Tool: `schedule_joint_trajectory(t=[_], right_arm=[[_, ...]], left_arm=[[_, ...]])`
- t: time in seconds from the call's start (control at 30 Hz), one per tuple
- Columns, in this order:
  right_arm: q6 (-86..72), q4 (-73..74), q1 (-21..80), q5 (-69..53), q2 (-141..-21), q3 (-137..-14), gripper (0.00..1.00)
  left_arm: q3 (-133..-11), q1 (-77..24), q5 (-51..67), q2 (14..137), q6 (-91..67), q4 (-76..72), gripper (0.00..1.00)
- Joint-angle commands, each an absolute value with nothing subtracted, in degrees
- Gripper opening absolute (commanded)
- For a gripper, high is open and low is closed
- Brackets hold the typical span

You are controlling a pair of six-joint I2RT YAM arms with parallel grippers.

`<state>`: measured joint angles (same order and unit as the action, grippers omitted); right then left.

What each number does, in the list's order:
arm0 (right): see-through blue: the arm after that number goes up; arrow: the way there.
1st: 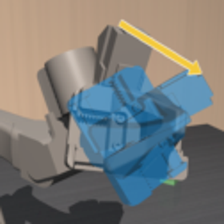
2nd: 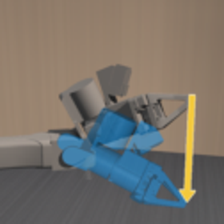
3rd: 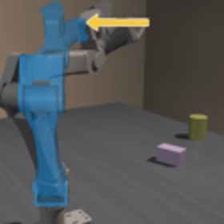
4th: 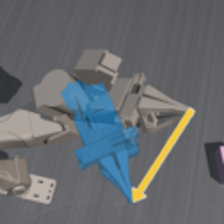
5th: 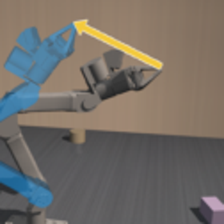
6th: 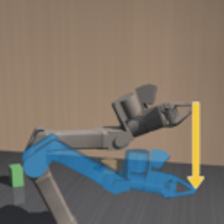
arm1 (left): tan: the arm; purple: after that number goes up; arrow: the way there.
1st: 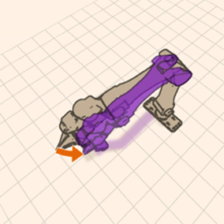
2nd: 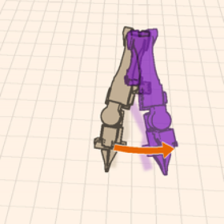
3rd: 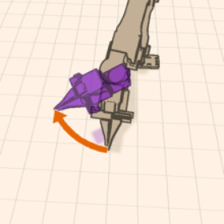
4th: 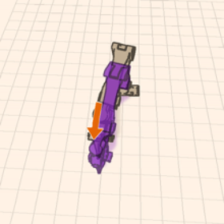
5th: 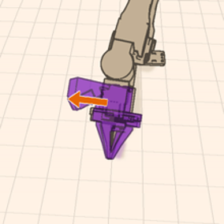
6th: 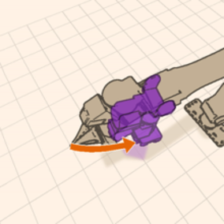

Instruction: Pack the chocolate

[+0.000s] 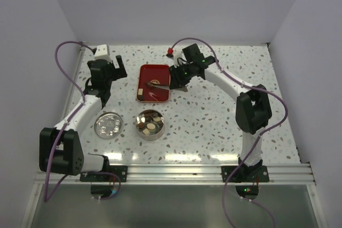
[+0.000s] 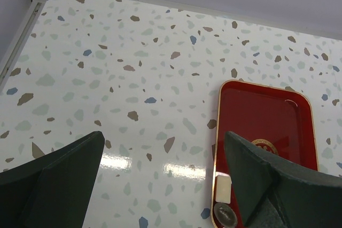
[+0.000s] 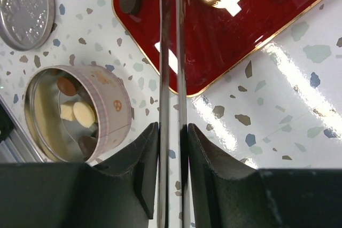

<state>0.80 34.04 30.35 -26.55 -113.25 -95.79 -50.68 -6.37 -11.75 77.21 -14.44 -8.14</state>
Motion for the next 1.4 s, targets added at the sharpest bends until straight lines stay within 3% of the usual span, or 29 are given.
schedule_joint_trajectory(t=[0.0, 0.63, 1.1, 1.37], right_arm=[[0.35, 33.66, 30.06, -28.30, -107.67, -98.70, 0.29], [-1.76, 32.35, 29.27, -25.40, -105.38, -97.56, 0.29], [-6.67, 25.32, 17.93, -22.77, -102.66, -93.26, 0.29], [-7.73, 24.70, 15.38, -15.30, -100.90, -89.65, 0.30]], left_arm=[[-50.45, -5.71, -12.13, 75.41, -15.21, -10.99, 1.00], [-50.36, -5.71, -11.60, 75.50, -15.47, -11.25, 1.00], [-50.36, -5.71, -11.07, 75.32, -15.56, -11.25, 1.00], [-50.27, -5.71, -11.25, 75.41, -15.47, -11.25, 1.00]])
